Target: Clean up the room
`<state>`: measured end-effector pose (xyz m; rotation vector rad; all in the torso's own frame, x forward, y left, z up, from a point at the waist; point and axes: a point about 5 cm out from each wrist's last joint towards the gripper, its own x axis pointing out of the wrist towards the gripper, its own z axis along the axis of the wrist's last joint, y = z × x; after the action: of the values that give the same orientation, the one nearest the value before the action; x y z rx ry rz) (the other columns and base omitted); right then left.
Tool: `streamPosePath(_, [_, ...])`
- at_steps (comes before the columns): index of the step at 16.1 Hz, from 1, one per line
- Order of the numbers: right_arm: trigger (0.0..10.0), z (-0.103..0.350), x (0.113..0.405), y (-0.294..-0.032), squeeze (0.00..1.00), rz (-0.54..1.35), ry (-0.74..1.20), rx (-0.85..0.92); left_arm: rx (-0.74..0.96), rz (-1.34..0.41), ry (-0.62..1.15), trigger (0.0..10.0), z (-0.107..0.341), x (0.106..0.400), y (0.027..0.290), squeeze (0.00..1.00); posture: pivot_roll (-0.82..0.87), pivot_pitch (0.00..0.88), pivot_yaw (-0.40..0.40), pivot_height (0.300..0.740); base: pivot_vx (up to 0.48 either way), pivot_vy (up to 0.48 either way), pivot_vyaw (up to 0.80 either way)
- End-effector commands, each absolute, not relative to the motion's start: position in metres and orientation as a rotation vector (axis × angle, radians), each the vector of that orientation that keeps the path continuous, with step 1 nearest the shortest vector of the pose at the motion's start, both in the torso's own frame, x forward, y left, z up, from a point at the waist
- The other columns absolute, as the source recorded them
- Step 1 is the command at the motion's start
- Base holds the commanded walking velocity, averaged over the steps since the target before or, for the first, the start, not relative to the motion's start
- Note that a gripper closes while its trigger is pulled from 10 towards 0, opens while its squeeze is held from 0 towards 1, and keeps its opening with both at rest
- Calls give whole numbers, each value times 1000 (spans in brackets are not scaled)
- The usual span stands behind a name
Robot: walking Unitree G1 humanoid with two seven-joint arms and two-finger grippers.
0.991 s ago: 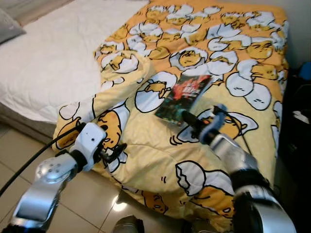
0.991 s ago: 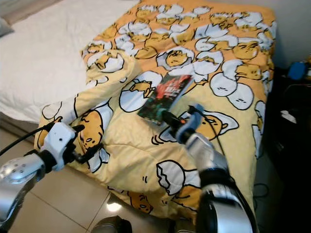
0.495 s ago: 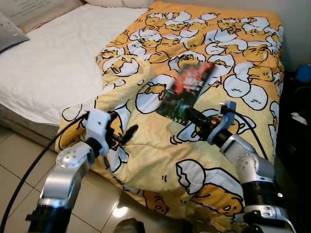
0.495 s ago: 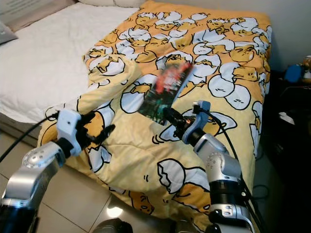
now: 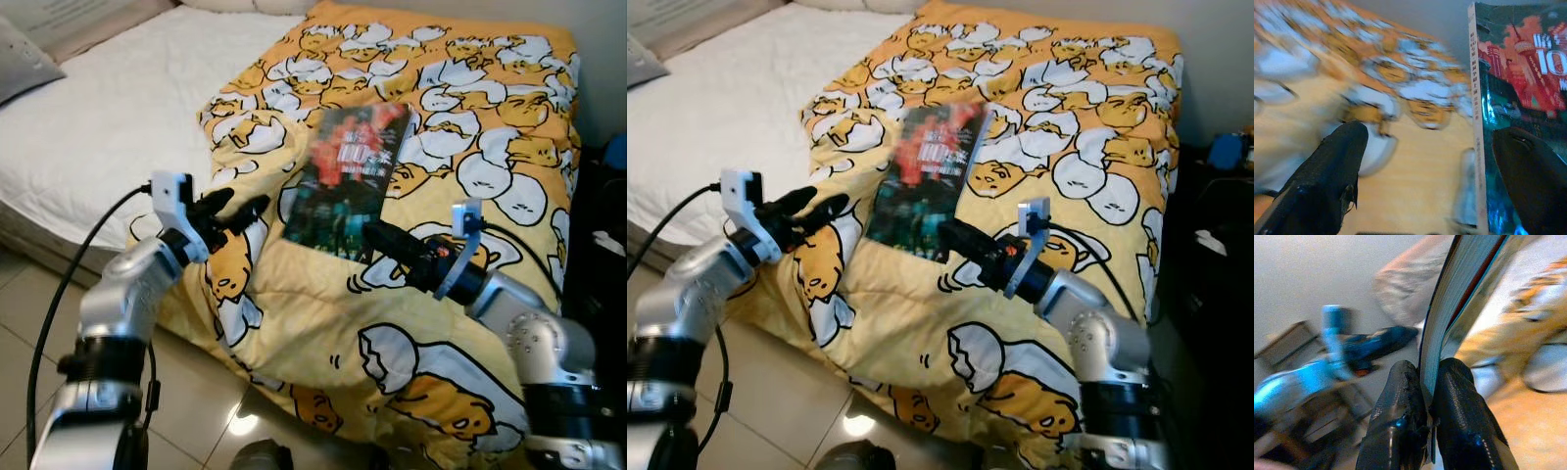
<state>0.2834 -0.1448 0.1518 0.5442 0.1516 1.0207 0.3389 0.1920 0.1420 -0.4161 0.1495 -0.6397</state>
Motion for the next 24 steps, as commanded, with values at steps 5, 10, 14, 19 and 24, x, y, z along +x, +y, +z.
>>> streamPosePath(5, [0,174,268,-129,0,1223,105,548,-688,-938,206,3529,140,332,165,0,-89,0,98,740,0,0,0])
streamPosePath(10, [0,174,268,-129,0,1231,119,543,-791,-1089,175,0,153,323,168,0,-89,0,98,740,0,0,0])
streamPosePath(14, [0,173,270,-131,0,1221,130,535,-825,-1114,173,0,154,316,174,0,-86,0,94,740,0,0,0])
streamPosePath(19, [0,166,270,-130,0,1225,171,508,-824,-1164,166,0,161,303,182,0,-75,0,80,740,0,0,0])
streamPosePath(24, [0,161,276,-127,0,1209,194,473,-816,-1206,151,0,170,298,184,0,-68,0,71,740,0,0,0])
